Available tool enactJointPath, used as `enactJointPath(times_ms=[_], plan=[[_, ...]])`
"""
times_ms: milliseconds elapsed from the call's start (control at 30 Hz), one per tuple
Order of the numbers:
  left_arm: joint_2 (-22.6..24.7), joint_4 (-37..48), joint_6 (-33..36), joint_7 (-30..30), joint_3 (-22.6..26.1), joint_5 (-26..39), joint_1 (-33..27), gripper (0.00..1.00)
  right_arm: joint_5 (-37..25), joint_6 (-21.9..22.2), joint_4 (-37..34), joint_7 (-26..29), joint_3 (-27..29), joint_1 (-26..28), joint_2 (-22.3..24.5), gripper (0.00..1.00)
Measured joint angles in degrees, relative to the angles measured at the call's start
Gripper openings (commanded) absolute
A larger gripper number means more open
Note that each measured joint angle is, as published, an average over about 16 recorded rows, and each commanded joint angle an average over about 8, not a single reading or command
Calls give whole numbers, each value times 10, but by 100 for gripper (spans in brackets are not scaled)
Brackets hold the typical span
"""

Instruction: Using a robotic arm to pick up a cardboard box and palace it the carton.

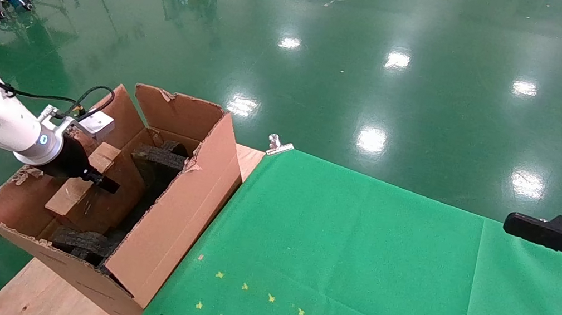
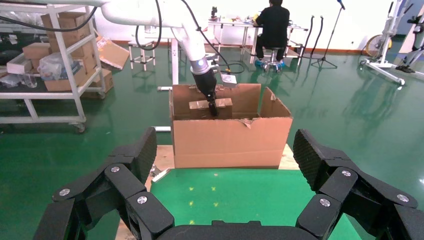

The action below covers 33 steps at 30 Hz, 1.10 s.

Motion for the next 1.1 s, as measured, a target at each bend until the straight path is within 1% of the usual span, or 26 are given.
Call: enactJointPath(times_ms=[433,800,1100], plan=[[-6,-8,-32,-4,-2,-4,-27,100,0,0,0,0,0,0,0,100],[-23,-24,-10,13,-16,-24,-40,100,0,0,0,0,0,0,0,100],[-55,-71,12,40,-39,-56,-69,100,0,0,0,0,0,0,0,100]])
